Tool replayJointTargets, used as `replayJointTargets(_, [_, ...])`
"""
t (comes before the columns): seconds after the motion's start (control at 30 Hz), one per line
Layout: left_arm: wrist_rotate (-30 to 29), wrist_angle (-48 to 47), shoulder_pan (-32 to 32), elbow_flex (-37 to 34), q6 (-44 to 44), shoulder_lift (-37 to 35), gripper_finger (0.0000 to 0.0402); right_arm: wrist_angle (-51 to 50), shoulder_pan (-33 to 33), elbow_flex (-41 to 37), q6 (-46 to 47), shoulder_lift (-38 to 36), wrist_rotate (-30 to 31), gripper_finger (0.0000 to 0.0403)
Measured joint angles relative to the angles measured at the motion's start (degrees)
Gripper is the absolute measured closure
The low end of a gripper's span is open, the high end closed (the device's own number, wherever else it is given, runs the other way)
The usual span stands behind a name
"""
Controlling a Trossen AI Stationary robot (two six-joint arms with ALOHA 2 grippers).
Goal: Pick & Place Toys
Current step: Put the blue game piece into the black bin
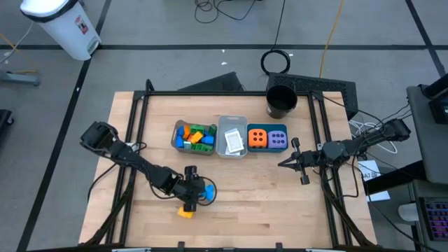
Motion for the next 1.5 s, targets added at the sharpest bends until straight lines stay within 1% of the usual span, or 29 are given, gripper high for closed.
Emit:
replayJointTargets(0.1, [0.0, 0.0, 0.0, 0.0, 0.1, 0.0, 0.0219, 0.0, 0.0, 0.0, 0.0, 0.0, 0.0, 0.0399])
replayJointTargets(0.4, [-0.1, 0.1, 0.2, 0.0, -1.3, 0.0, 0.0377, 0.0, 0.0, 0.0, 0.0, 0.0, 0.0, 0.0398])
replayJointTargets(0.47, [-0.1, 0.1, 0.5, 0.0, -1.5, 0.0, 0.0394, 0.0, 0.0, 0.0, 0.0, 0.0, 0.0, 0.0399])
replayJointTargets(0.67, [0.0, 0.1, 1.6, 0.0, -3.4, 0.0, 0.0386, 0.0, 0.0, 0.0, 0.0, 0.0, 0.0, 0.0399])
replayJointTargets(0.8, [1.2, -2.0, 1.5, 0.0, -2.8, 0.0, 0.0385, 0.0, 0.0, 0.0, 0.0, 0.0, 0.0, 0.0398])
replayJointTargets(0.97, [-2.7, -0.5, 0.3, 0.0, -3.0, 0.2, 0.0385, 0.0, 0.0, 0.0, 0.0, 0.0, 0.0, 0.0398])
replayJointTargets(1.13, [-2.8, 2.6, 0.1, -0.2, -6.0, 2.0, 0.0384, 0.0, 0.0, 0.0, 0.0, 0.0, 0.0, 0.0398])
replayJointTargets(1.2, [-3.0, 1.6, -0.2, -0.3, -6.1, 3.1, 0.0382, 0.0, 0.0, 0.0, 0.0, 0.0, 0.0, 0.0399])
replayJointTargets(1.27, [-4.1, 0.9, -0.8, -0.4, -6.9, 4.0, 0.0372, 0.0, 0.0, 0.0, 0.0, 0.0, 0.0, 0.0399])
replayJointTargets(1.33, [-5.6, 0.7, -1.4, -0.3, -8.8, 4.4, 0.0353, 0.0, 0.0, 0.0, 0.0, 0.0, 0.0, 0.0398])
replayJointTargets(1.5, [-9.9, 1.0, -2.7, -0.4, -11.6, 4.5, 0.0277, 0.0, 0.0, 0.0, 0.0, 0.0, 0.0, 0.0398])
